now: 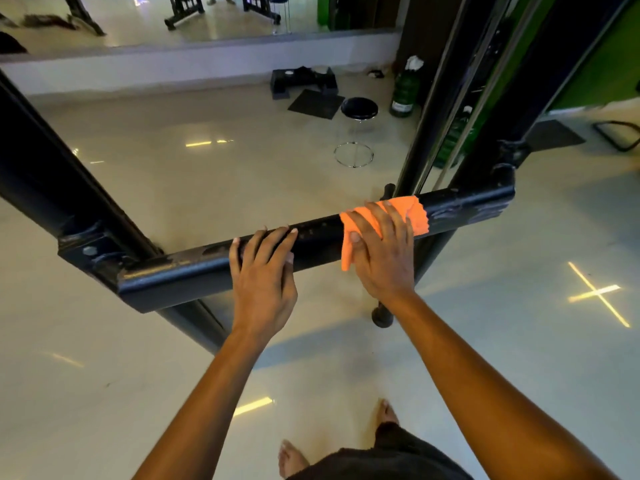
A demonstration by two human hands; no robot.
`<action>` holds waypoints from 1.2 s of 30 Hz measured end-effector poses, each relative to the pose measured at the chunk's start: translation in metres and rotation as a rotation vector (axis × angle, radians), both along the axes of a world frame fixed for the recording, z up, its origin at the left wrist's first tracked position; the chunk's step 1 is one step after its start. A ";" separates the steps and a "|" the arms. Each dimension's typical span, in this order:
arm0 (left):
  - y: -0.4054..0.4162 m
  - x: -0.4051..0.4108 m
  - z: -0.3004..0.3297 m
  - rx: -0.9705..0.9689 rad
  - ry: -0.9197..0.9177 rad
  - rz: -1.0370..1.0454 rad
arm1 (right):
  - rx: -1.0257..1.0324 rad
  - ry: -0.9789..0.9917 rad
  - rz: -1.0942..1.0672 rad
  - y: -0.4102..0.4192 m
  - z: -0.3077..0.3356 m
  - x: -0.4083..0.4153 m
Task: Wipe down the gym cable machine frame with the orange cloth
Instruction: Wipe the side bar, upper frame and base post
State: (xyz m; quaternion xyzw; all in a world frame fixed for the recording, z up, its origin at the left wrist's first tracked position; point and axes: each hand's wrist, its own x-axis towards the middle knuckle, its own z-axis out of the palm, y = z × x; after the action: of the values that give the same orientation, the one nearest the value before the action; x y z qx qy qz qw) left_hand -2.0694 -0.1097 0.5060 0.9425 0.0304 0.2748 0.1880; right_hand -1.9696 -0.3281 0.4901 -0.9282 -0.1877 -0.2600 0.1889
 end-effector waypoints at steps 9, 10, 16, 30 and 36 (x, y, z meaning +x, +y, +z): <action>-0.050 0.027 -0.003 -0.080 0.009 0.061 | -0.118 -0.114 0.121 -0.044 -0.023 0.022; -0.053 0.026 -0.003 -0.068 0.004 0.064 | -0.086 -0.098 0.071 -0.067 -0.022 0.034; -0.107 0.059 -0.002 -0.039 0.024 0.140 | 0.126 0.014 -0.071 -0.048 -0.013 0.039; -0.154 0.085 -0.004 0.003 0.085 0.309 | 0.180 -0.080 0.100 -0.073 -0.039 0.060; -0.155 0.083 0.000 -0.015 0.093 0.298 | -0.081 -0.324 0.236 -0.133 -0.048 0.095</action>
State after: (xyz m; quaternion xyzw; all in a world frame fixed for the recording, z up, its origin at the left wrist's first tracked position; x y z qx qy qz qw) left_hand -1.9863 -0.2646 0.5059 0.9377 0.1807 0.2555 0.1508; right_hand -1.8750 -0.4608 0.4421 -0.8526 -0.3333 -0.3742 0.1478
